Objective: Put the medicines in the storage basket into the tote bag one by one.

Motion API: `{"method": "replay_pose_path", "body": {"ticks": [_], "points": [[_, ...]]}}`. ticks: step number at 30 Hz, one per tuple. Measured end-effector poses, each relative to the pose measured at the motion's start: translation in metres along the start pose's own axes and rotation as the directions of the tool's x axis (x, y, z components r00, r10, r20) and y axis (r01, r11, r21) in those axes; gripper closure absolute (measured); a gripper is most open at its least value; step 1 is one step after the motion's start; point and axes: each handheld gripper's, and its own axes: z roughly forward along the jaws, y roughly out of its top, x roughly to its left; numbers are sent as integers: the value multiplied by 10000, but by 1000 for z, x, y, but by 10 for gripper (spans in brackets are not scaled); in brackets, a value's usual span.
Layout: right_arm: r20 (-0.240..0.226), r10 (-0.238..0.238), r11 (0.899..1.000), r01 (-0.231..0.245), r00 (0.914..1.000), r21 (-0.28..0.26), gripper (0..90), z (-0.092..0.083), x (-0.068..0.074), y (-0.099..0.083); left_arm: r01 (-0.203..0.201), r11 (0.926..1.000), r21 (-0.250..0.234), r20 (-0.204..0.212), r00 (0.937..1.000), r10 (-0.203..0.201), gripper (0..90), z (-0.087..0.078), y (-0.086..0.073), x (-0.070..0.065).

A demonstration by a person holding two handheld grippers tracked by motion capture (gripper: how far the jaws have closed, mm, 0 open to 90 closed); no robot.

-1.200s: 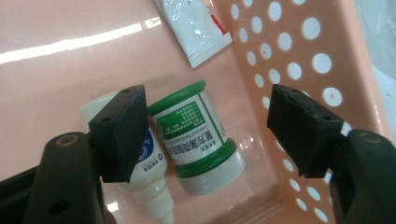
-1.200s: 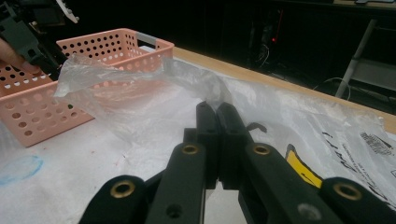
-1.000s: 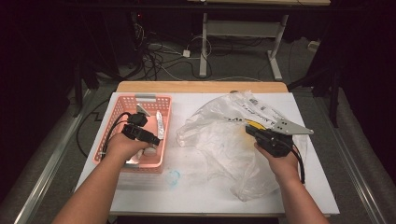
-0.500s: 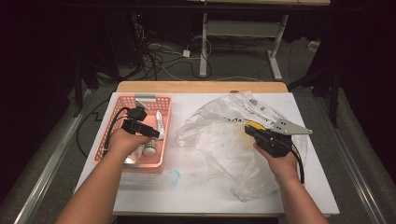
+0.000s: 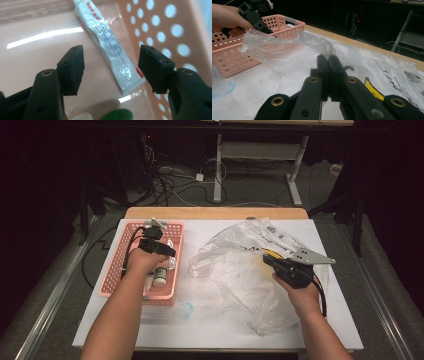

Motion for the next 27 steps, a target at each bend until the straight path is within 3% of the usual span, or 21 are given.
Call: {"method": "replay_pose_path", "body": {"ticks": [3,8,14,16,23,27], "points": [[3,-88,10000,88,10000,16,900,-1,0,0,151,9999,-45,-133,9998,-151,365,4,4,3],[-21,-110,9999,110,9999,72,900,1,3,-1,344,9991,-250,64,9994,-342,365,10,9,4],[-56,-212,9997,212,9998,114,900,2,3,-1,372,9993,-34,-123,9992,-372,374,24,16,-1],[-52,-177,9998,178,9998,123,900,2,3,-1,421,9990,159,-316,9986,-416,426,28,18,-3],[-14,-191,9998,191,9998,96,900,1,3,-1,446,9989,-115,-808,9957,-454,525,31,18,-6],[-15,-218,9997,218,9998,113,900,1,3,-1,516,9985,-207,-793,9954,-531,608,31,18,-6]]}}
